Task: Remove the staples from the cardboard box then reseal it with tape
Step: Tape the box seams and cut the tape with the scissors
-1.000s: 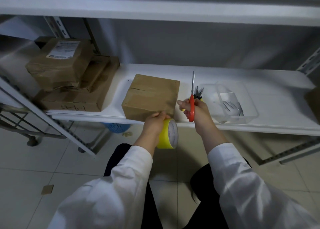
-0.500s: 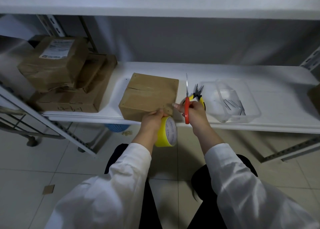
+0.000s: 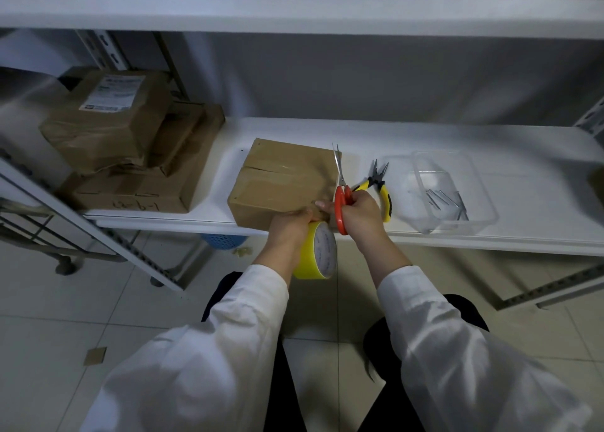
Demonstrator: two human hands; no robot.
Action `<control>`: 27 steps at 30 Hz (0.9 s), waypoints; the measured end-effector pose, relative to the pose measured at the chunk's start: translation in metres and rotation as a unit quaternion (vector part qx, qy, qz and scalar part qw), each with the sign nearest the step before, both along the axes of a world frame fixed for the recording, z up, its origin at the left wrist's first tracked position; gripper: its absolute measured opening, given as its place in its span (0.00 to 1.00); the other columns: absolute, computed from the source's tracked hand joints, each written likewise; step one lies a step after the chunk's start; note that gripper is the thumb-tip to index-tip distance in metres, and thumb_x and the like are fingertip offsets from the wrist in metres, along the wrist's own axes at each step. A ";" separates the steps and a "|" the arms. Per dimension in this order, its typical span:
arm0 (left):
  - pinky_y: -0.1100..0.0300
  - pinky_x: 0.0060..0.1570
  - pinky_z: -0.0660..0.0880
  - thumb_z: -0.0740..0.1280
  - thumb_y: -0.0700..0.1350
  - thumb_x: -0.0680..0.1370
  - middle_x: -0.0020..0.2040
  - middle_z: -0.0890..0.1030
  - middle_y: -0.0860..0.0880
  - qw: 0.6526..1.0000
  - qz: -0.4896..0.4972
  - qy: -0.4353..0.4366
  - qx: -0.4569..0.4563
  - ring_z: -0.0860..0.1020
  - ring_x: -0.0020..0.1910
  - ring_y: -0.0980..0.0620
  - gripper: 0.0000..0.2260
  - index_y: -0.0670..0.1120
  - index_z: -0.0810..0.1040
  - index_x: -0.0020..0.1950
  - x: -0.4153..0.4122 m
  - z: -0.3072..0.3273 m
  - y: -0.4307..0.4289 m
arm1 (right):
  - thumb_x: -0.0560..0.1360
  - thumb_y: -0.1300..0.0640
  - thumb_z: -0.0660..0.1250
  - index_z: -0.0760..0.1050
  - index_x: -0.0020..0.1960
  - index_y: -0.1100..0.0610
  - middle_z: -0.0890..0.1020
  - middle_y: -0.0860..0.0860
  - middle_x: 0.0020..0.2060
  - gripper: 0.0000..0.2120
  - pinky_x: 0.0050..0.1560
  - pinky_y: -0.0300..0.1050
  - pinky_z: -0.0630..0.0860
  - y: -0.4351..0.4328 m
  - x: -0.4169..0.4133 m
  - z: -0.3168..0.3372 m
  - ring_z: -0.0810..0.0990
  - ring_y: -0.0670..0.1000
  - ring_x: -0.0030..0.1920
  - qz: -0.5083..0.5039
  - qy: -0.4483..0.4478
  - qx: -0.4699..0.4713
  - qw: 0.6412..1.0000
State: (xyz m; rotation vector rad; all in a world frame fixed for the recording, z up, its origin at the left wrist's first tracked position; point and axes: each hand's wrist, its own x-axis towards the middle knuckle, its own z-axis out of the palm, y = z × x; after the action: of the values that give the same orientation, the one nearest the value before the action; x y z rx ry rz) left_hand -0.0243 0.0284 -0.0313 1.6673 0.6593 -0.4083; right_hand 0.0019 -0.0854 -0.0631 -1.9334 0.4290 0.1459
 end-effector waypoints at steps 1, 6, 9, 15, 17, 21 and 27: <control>0.52 0.55 0.73 0.65 0.47 0.77 0.40 0.76 0.45 1.000 -0.001 0.003 0.000 0.75 0.47 0.45 0.10 0.47 0.71 0.37 0.000 0.001 0.000 | 0.65 0.45 0.76 0.76 0.50 0.61 0.79 0.53 0.41 0.23 0.45 0.43 0.71 0.000 0.001 -0.001 0.76 0.51 0.42 0.000 0.001 0.004 1.000; 0.51 0.54 0.73 0.67 0.46 0.76 0.43 0.76 0.44 0.999 -0.004 0.033 -0.040 0.75 0.44 0.47 0.08 0.47 0.70 0.39 0.000 0.003 0.003 | 0.66 0.47 0.76 0.74 0.52 0.60 0.78 0.52 0.41 0.23 0.46 0.44 0.72 -0.001 0.002 -0.002 0.76 0.51 0.42 0.004 0.012 0.015 1.000; 0.50 0.57 0.71 0.67 0.49 0.76 0.50 0.76 0.42 0.997 -0.009 0.052 -0.053 0.76 0.53 0.44 0.08 0.45 0.72 0.44 0.000 -0.001 0.006 | 0.66 0.48 0.77 0.74 0.49 0.59 0.77 0.51 0.39 0.21 0.45 0.44 0.71 -0.002 0.000 0.000 0.75 0.50 0.41 0.008 0.012 0.021 1.000; 0.47 0.65 0.69 0.65 0.51 0.76 0.58 0.77 0.41 0.997 -0.018 0.064 -0.030 0.74 0.62 0.41 0.15 0.42 0.74 0.57 0.006 -0.006 0.005 | 0.63 0.41 0.76 0.70 0.56 0.60 0.78 0.52 0.42 0.32 0.48 0.46 0.75 0.005 0.001 0.003 0.78 0.55 0.47 -0.013 0.004 0.012 1.000; 0.50 0.58 0.70 0.66 0.52 0.75 0.59 0.79 0.41 0.997 -0.015 0.066 -0.040 0.76 0.59 0.42 0.19 0.41 0.76 0.60 0.006 -0.009 0.005 | 0.59 0.38 0.77 0.66 0.62 0.61 0.78 0.54 0.52 0.42 0.57 0.50 0.75 0.011 0.004 0.001 0.77 0.57 0.55 -0.034 0.028 -0.009 0.999; 0.53 0.52 0.67 0.66 0.53 0.76 0.57 0.79 0.42 0.994 0.017 0.058 -0.089 0.76 0.55 0.44 0.20 0.42 0.74 0.62 0.003 -0.013 0.006 | 0.57 0.38 0.77 0.70 0.62 0.61 0.80 0.55 0.53 0.42 0.55 0.49 0.75 0.018 0.008 -0.005 0.79 0.58 0.56 -0.027 0.047 0.003 0.999; 0.54 0.48 0.70 0.61 0.50 0.78 0.46 0.77 0.43 0.993 0.012 0.039 -0.108 0.75 0.50 0.46 0.12 0.43 0.75 0.52 0.004 -0.012 0.005 | 0.58 0.41 0.79 0.70 0.61 0.61 0.79 0.52 0.47 0.40 0.52 0.46 0.76 0.008 0.001 -0.006 0.79 0.54 0.51 0.005 0.045 0.035 0.998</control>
State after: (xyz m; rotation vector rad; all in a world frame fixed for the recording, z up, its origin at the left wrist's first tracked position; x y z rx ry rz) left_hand -0.0206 0.0338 -0.0431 1.4436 0.6678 -0.5122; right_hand 0.0024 -0.0770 -0.0689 -1.8657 0.4685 0.2529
